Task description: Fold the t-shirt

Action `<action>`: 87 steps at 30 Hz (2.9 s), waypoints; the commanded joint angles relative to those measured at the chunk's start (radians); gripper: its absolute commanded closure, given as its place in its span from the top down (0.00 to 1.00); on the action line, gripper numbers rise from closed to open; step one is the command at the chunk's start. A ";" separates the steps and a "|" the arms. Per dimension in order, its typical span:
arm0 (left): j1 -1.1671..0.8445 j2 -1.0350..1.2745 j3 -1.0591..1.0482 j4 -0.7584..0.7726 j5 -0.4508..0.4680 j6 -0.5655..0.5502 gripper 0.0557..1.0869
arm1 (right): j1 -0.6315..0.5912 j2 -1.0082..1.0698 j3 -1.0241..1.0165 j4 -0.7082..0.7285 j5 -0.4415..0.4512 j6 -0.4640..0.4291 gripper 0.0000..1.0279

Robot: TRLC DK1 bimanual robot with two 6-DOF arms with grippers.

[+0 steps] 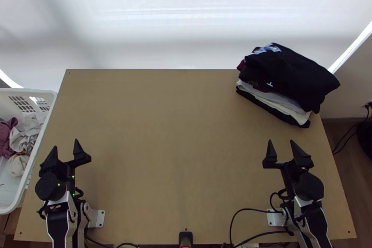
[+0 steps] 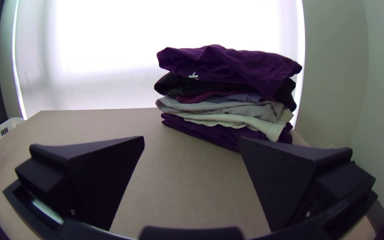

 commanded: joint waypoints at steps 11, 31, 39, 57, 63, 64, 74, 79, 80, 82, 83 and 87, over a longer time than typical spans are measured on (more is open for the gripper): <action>0.006 -0.005 -0.043 -0.009 -0.004 -0.006 0.96 | -0.004 -0.002 -0.011 0.001 0.010 0.013 0.97; 0.006 -0.005 -0.041 -0.009 -0.004 -0.006 0.96 | -0.004 -0.002 -0.011 0.001 0.010 0.013 0.96; 0.006 -0.005 -0.043 -0.009 -0.004 -0.006 0.96 | -0.004 -0.002 -0.011 0.001 0.010 0.013 0.96; 0.010 -0.006 -0.041 0.058 -0.009 0.144 0.96 | -0.004 -0.002 -0.011 0.001 0.010 0.013 0.96; 0.224 0.021 0.111 0.081 -0.004 0.160 0.96 | -0.004 -0.002 -0.011 0.001 0.010 0.013 0.97; 0.239 0.049 0.155 0.069 -0.004 0.163 0.96 | -0.004 -0.002 -0.011 0.001 0.010 0.013 0.96; 0.317 0.483 0.678 -0.132 -0.009 0.051 0.96 | -0.004 -0.002 -0.011 0.001 0.010 0.013 0.96; 0.340 0.733 0.908 -0.256 -0.010 0.008 0.96 | -0.004 -0.002 -0.011 0.001 0.010 0.013 0.96; 0.356 0.779 0.945 -0.273 -0.010 0.002 0.96 | -0.004 -0.002 -0.011 0.001 0.010 0.013 0.96; 0.385 0.865 1.007 -0.296 -0.010 0.000 0.96 | -0.004 -0.002 -0.011 0.001 0.010 0.013 0.96; 0.412 0.906 1.039 -0.304 -0.009 -0.012 0.96 | -0.004 -0.002 -0.011 0.001 0.010 0.013 0.96; 0.492 1.063 1.105 -0.327 0.016 -0.011 0.96 | -0.004 -0.002 -0.011 0.001 0.010 0.013 0.97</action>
